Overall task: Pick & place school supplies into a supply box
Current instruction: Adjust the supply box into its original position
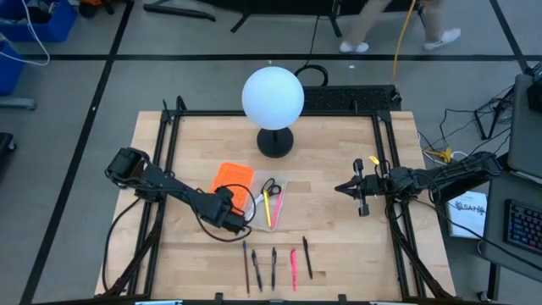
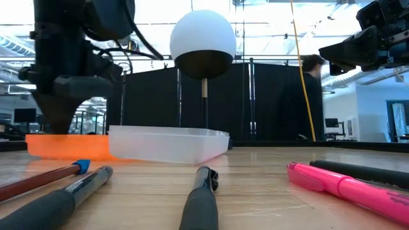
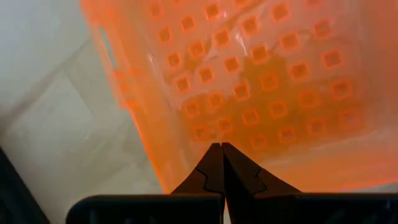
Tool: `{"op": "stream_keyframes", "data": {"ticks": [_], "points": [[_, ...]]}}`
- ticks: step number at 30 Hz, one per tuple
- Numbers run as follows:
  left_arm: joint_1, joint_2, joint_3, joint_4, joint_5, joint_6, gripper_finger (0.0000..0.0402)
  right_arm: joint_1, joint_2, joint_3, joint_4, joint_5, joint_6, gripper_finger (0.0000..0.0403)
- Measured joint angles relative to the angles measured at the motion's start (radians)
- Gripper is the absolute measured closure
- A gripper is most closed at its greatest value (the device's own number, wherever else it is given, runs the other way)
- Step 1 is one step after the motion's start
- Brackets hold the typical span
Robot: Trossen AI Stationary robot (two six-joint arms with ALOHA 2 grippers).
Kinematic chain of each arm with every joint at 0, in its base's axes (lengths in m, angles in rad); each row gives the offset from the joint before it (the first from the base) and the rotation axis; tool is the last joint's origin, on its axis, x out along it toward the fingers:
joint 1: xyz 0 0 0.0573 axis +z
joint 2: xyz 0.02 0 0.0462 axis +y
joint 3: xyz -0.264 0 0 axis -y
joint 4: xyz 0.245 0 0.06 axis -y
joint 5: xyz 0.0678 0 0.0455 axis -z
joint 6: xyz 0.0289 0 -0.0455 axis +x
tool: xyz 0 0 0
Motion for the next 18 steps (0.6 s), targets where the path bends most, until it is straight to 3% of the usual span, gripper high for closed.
{"op": "stream_keyframes", "data": {"ticks": [18], "points": [[-0.089,0.005,-0.004,0.135,0.062,-0.095,0.0401,0.0,0.0,0.0,0.001,0.0,0.016,0.0403]]}}
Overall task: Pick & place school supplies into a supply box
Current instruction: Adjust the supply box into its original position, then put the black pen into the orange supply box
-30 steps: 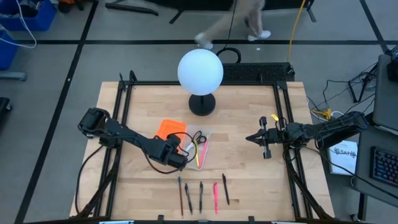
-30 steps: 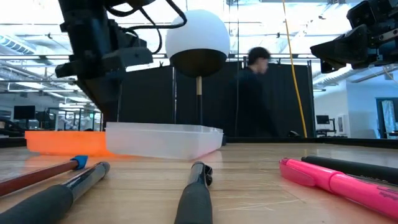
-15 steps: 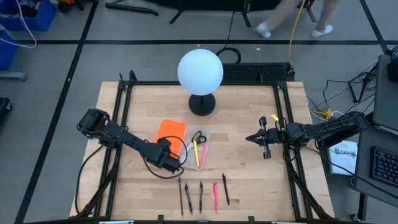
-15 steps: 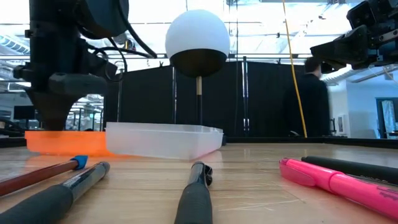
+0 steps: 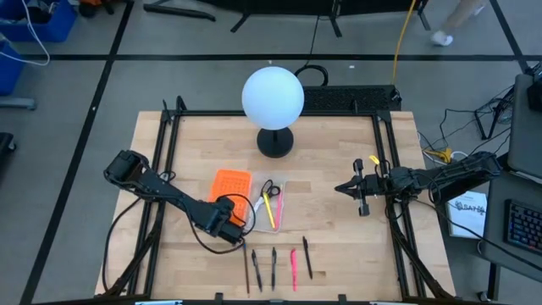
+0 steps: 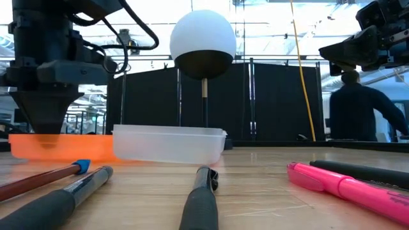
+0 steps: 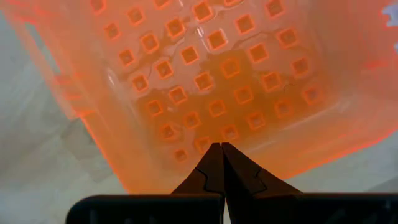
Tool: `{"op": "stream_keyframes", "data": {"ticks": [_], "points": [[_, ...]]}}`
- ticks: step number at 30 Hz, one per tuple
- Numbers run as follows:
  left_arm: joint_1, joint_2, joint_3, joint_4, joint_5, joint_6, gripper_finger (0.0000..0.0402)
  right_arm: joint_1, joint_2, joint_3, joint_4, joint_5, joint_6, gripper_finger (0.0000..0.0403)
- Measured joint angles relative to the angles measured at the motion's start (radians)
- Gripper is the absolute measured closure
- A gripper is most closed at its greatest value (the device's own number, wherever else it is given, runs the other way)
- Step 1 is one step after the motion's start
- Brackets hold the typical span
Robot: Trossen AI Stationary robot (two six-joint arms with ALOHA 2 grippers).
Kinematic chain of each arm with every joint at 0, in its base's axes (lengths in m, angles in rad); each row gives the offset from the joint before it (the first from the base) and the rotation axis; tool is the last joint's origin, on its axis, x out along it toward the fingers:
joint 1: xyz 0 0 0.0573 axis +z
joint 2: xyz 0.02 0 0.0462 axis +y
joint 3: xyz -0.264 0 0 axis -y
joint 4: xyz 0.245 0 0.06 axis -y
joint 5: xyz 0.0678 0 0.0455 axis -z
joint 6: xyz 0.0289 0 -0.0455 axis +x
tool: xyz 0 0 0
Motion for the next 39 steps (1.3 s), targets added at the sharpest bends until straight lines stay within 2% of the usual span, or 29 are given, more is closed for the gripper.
{"op": "stream_keyframes", "data": {"ticks": [9,15,19,25,28,32,35,39], "points": [[-0.002,0.0,0.0,0.075,0.033,0.015,0.0401,0.0,0.0,0.0,0.001,0.0,0.0,0.0403],[-0.003,0.0,0.0,0.093,0.013,0.028,0.0401,0.0,0.0,0.0,0.001,0.0,0.0,0.0403],[-0.003,0.0,0.0,0.075,-0.042,0.034,0.04,0.0,0.0,0.0,0.001,0.0,0.0,0.0403],[0.004,-0.006,0.0,-0.04,-0.137,0.035,0.04,0.0,0.0,0.0,0.001,0.0,0.0,0.0403],[0.019,-0.015,0.0,-0.066,-0.205,0.08,0.0398,0.0,0.0,0.0,0.002,0.0,0.0,0.0403],[0.054,-0.07,-0.001,-0.051,-0.321,0.259,0.04,0.0,0.0,0.0,0.002,0.0,0.001,0.0403],[0.084,-0.169,-0.002,0.016,-0.353,0.549,0.0398,0.0,0.002,0.0,0.002,0.0,0.017,0.0403],[0.128,-0.343,-0.008,0.216,-0.344,1.017,0.0399,0.0,0.012,0.0,0.0,0.0,0.031,0.0403]]}}
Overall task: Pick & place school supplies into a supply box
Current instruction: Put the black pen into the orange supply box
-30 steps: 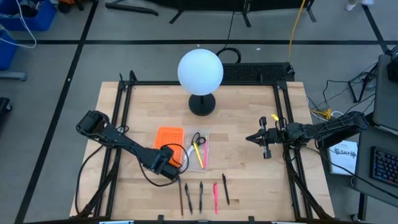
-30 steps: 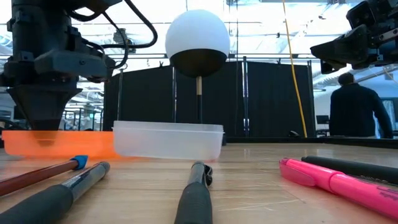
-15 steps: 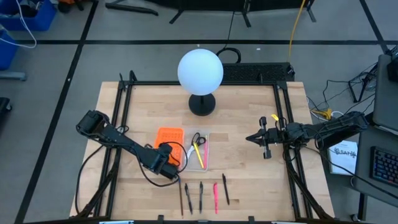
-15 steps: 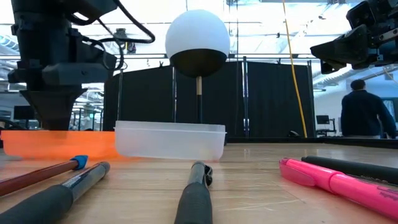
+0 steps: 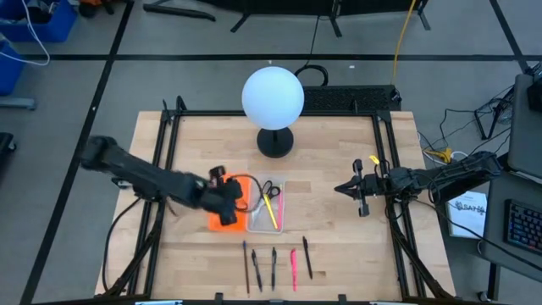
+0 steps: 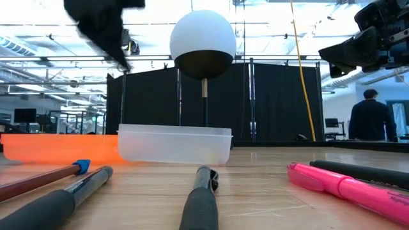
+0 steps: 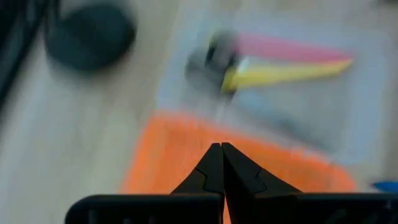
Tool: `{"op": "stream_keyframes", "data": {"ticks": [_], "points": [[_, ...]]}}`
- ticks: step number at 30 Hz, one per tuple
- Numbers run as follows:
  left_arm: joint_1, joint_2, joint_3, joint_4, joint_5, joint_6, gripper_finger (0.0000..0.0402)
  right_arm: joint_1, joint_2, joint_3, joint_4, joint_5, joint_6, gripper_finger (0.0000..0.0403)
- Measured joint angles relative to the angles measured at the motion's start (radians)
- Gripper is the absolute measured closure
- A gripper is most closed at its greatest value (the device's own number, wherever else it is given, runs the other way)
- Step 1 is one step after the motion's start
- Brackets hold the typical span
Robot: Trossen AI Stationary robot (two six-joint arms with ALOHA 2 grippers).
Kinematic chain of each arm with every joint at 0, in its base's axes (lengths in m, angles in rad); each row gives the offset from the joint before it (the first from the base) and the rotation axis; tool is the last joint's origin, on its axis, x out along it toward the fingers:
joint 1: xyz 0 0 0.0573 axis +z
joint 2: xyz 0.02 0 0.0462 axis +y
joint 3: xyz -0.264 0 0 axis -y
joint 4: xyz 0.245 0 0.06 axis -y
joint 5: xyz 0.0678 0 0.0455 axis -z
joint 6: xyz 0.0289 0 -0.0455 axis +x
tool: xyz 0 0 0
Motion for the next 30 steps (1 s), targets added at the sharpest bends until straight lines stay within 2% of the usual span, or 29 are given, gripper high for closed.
{"op": "stream_keyframes", "data": {"ticks": [2,4,6,8,13,17,19,21,24,27,30], "points": [[0.026,-0.093,-0.014,0.136,0.059,0.251,0.0399,0.0,0.005,0.0,-0.007,-0.001,0.005,0.0403],[0.056,-0.199,-0.046,0.253,0.188,0.44,0.04,0.0,0.016,0.0,-0.029,-0.002,0.036,0.0403],[0.088,-0.31,-0.076,0.329,0.316,0.566,0.04,0.0,0.029,0.0,-0.087,-0.002,0.086,0.0403],[0.103,-0.431,-0.13,0.345,0.343,0.629,0.04,0.0,0.048,0.0,-0.12,-0.001,0.133,0.0403],[0.13,-0.688,-0.304,0.377,0.313,0.643,0.04,0.0,0.087,0.0,-0.062,0.002,0.181,0.0403],[0.125,-0.832,-0.413,0.424,0.309,0.555,0.04,0.0,0.103,0.0,0.029,0.003,0.129,0.0403],[0.114,-0.885,-0.5,0.5,0.299,0.549,0.04,0.0,0.107,0.0,0.067,0.003,0.105,0.0403],[0.11,-0.92,-0.624,0.655,0.306,0.584,0.04,0.0,0.114,0.0,0.099,0.005,0.081,0.0403],[0.124,-0.923,-0.769,0.876,0.388,0.643,0.0401,0.0,0.128,0.0,0.145,0.005,0.055,0.0403],[0.129,-0.923,-0.83,0.901,0.403,0.636,0.0401,0.0,0.147,0.0,0.207,0.005,0.03,0.0403],[0.129,-0.924,-0.895,0.97,0.353,0.654,0.0401,0.0,0.179,0.0,0.302,0.005,0.016,0.0403]]}}
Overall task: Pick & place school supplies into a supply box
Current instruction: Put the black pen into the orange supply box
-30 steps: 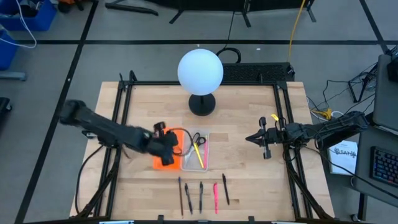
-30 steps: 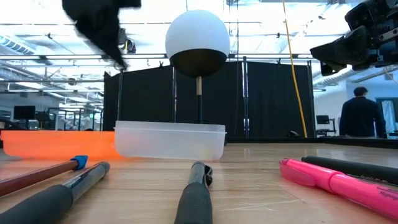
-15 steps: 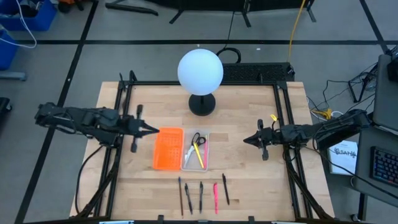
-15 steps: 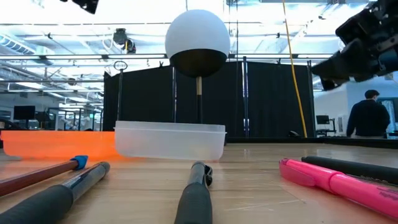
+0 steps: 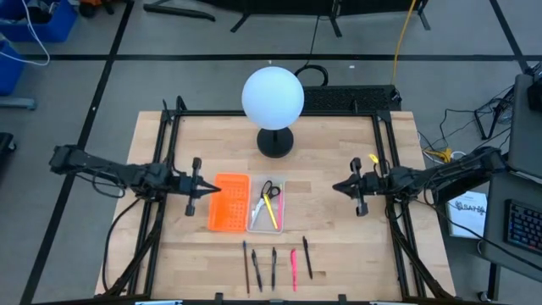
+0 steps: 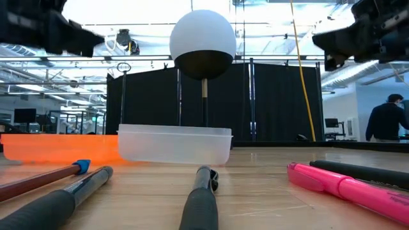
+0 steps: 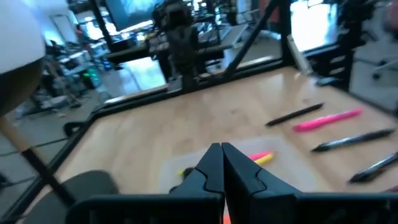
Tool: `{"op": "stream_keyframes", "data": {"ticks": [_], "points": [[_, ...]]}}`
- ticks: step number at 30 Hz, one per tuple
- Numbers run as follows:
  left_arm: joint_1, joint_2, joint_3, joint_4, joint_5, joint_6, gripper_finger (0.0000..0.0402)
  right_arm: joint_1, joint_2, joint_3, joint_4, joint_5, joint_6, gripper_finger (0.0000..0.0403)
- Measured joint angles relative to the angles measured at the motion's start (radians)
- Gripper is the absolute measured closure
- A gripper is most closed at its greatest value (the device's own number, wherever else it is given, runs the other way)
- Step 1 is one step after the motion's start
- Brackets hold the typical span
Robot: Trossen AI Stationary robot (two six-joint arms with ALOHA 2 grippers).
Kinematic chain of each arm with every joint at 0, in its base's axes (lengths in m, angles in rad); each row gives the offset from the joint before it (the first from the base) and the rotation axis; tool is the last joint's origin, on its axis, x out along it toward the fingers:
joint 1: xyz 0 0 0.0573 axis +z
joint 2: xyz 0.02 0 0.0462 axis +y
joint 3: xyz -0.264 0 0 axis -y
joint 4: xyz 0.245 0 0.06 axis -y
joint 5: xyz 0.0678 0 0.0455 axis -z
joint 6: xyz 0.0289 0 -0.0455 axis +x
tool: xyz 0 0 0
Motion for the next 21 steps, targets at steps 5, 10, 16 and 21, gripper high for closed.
{"op": "stream_keyframes", "data": {"ticks": [5,10,16,21], "points": [[0.022,0.002,-0.1,0.084,-0.03,0.069,0.0401,0.017,0.086,0.045,0.044,-0.002,-0.015,0.0403],[0.053,0.001,-0.154,0.091,-0.03,0.064,0.0401,0.062,0.245,0.211,-0.005,0.055,-0.029,0.0403],[0.073,0.001,-0.16,0.073,-0.061,0.068,0.0401,0.147,0.473,0.665,-0.605,0.183,0.08,0.0403],[0.095,0.001,-0.16,0.072,-0.066,0.078,0.04,0.244,0.74,1.119,-1.14,0.237,0.352,0.0403]]}}
